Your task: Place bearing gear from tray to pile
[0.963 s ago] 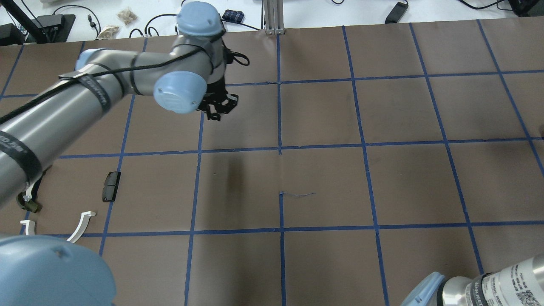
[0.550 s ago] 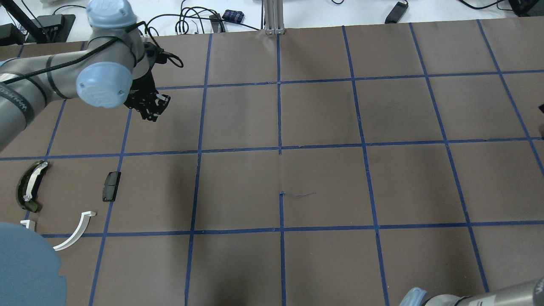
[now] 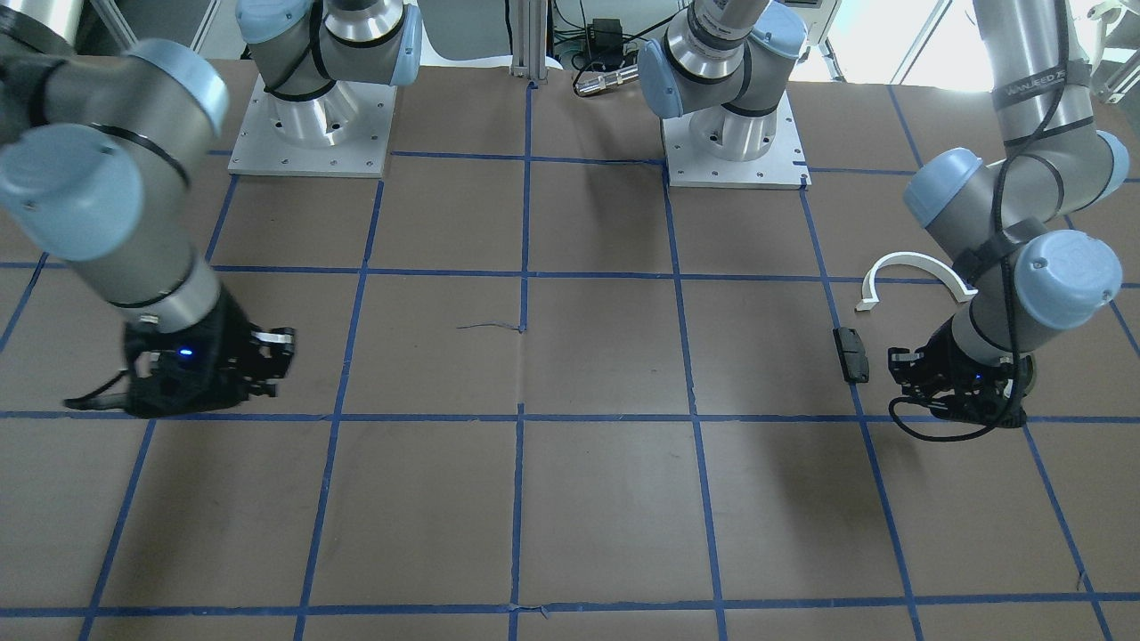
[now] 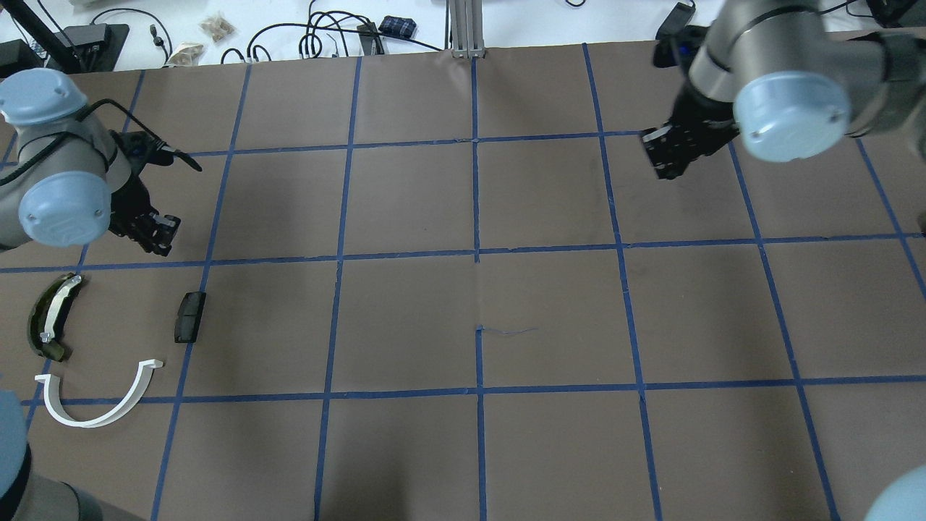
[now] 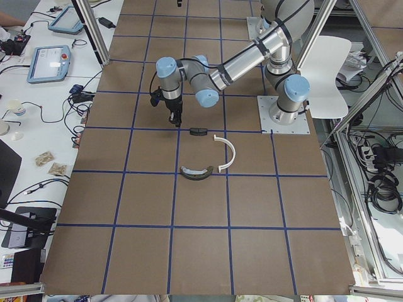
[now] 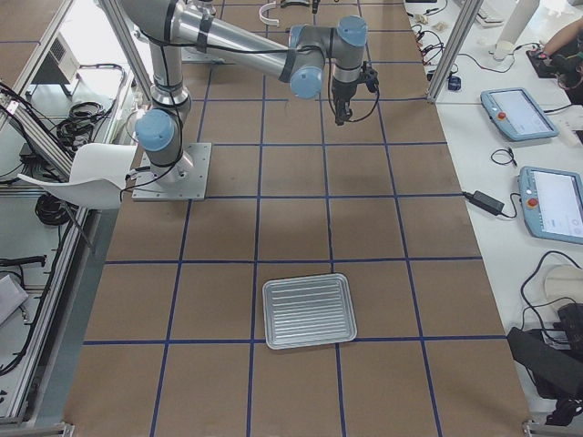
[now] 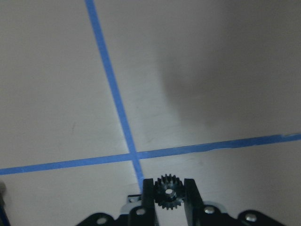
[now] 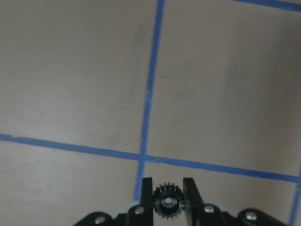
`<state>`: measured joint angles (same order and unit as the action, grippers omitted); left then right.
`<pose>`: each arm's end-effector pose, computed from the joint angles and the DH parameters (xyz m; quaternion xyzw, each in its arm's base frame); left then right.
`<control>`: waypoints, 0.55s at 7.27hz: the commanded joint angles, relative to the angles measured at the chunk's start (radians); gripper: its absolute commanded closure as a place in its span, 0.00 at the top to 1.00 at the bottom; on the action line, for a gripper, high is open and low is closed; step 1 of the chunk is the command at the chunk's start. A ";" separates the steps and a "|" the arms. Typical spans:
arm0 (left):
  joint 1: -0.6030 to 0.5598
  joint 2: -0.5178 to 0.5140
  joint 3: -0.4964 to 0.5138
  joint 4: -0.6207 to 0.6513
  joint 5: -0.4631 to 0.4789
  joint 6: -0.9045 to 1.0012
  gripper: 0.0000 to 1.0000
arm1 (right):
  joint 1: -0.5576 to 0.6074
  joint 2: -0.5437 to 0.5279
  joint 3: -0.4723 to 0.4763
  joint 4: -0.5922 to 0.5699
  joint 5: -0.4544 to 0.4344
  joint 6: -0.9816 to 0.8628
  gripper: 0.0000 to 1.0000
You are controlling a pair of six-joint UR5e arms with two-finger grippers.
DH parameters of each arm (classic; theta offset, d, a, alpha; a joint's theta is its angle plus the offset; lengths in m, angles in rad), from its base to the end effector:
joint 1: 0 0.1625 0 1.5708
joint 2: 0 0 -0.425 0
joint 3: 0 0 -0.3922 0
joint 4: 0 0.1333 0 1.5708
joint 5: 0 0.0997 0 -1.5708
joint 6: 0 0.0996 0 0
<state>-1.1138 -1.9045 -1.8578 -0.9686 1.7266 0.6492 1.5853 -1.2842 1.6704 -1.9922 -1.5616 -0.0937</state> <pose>0.1396 -0.5510 0.2357 0.0964 0.9923 0.0487 0.0614 0.1427 -0.5846 0.3264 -0.0541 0.9984 -0.0178 0.0039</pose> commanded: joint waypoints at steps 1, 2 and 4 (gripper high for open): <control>0.127 -0.019 -0.067 0.054 -0.048 0.061 0.00 | 0.293 0.151 -0.012 -0.190 -0.009 0.462 0.17; 0.130 -0.021 -0.098 0.069 -0.047 0.058 0.04 | 0.344 0.208 -0.011 -0.215 -0.011 0.483 0.17; 0.131 -0.024 -0.092 0.099 -0.048 0.044 0.76 | 0.352 0.261 -0.012 -0.295 -0.020 0.479 0.17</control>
<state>-0.9868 -1.9259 -1.9514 -0.8852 1.6793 0.7042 1.9195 -1.0593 1.6597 -2.2460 -1.5784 0.3742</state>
